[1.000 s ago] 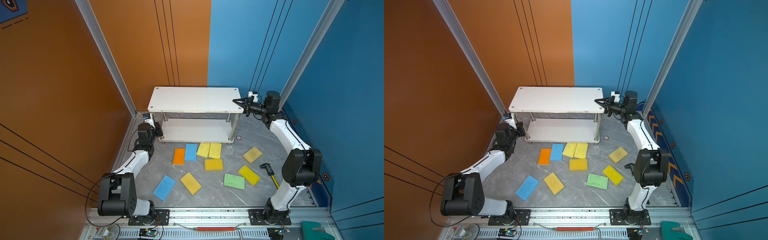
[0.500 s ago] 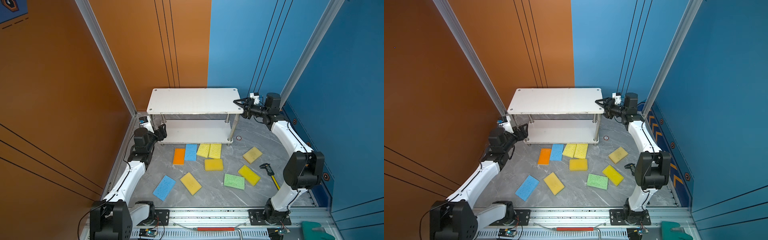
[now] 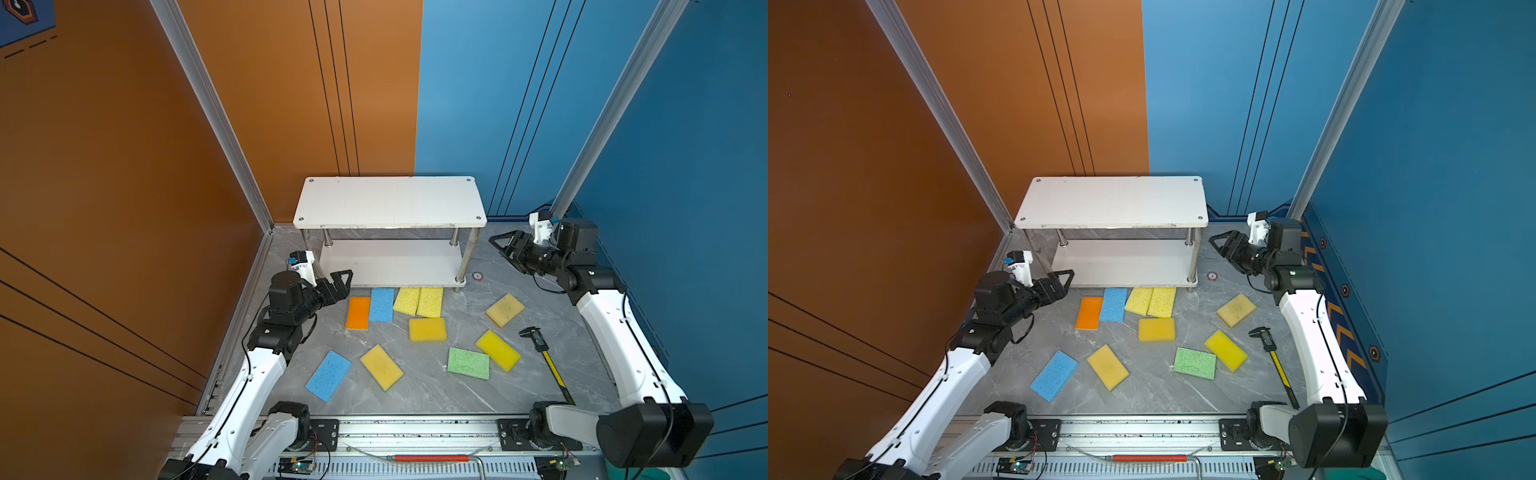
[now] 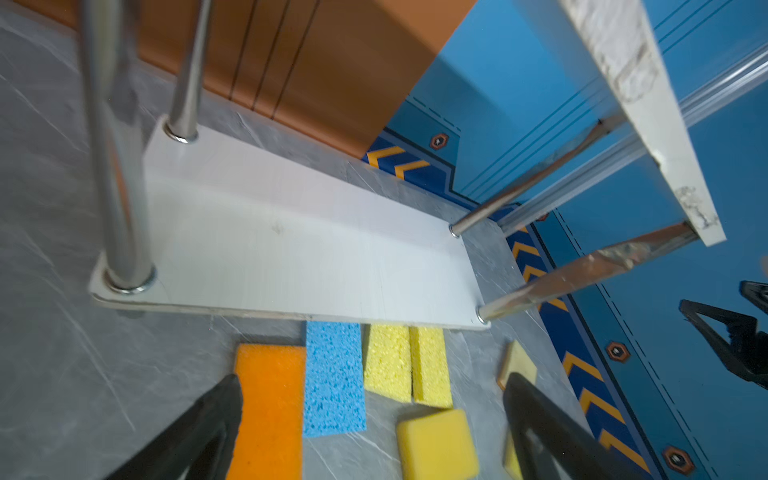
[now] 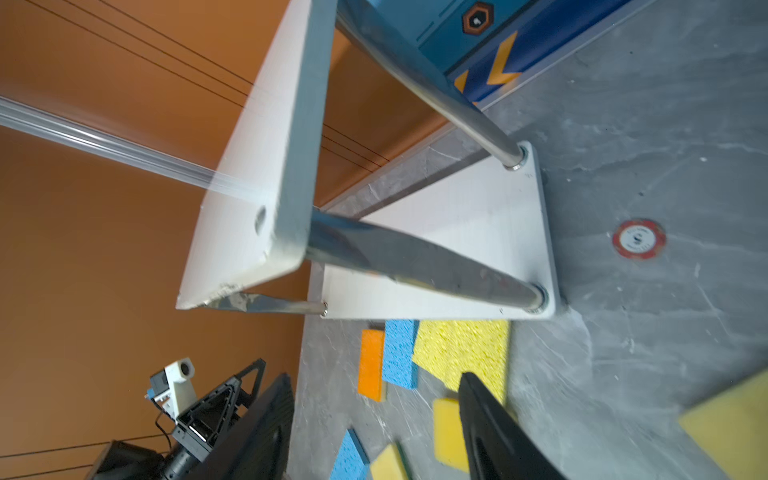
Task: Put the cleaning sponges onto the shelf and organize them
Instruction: 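Release the shelf and lower both grippers toward the sponges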
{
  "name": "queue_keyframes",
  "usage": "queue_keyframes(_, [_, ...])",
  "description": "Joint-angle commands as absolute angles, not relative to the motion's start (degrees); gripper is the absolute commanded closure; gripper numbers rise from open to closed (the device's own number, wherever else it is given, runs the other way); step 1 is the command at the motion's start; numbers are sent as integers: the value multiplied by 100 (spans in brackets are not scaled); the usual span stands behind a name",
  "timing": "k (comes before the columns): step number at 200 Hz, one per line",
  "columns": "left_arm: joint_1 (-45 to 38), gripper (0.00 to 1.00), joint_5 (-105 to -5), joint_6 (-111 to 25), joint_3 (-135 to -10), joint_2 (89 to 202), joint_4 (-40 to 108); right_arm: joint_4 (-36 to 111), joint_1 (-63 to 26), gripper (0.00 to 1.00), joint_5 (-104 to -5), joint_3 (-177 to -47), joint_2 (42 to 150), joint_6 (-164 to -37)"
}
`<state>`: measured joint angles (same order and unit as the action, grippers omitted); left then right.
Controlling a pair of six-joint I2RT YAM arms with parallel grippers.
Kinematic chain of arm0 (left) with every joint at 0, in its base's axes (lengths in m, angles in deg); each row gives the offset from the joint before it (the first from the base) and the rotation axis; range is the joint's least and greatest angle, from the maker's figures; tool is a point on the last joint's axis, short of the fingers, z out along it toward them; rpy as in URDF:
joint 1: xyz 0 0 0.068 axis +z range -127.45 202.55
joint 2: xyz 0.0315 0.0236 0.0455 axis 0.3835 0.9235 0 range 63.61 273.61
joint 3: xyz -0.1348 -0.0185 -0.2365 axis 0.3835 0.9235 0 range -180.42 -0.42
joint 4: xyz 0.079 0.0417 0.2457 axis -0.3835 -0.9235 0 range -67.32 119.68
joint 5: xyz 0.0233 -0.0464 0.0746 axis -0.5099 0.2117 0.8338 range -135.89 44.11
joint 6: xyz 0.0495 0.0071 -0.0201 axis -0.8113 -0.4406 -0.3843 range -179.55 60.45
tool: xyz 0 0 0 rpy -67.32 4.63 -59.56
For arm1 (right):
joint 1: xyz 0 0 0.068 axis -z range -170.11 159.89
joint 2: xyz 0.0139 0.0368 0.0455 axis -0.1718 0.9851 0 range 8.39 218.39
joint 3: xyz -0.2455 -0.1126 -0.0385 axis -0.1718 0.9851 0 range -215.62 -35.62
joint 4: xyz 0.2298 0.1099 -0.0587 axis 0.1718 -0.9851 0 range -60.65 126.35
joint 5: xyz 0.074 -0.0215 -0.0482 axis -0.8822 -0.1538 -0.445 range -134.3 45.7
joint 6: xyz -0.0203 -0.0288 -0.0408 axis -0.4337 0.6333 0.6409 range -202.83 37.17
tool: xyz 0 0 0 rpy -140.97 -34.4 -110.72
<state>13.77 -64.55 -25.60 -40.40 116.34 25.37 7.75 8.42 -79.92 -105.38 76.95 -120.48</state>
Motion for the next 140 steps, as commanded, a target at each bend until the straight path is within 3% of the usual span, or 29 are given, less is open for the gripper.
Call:
queue_keyframes(1, [981,2,-7044,-1891,-3729,11752,2392,-649,291,35,-7041,-9907,7280,-11159])
queue_keyframes(35, [555,2,-6984,-1440,-3241,11781,2817,-889,-885,36,-6403,-9141,7122,-10987])
queue_keyframes(72, [266,2,-7063,-1405,-3064,11866,2878,-291,-1716,37,-6374,-8796,7926,-11128])
queue_keyframes(140, [257,2,-7193,-1480,-2908,12028,2885,889,-2111,46,-6408,-8711,9285,-11359])
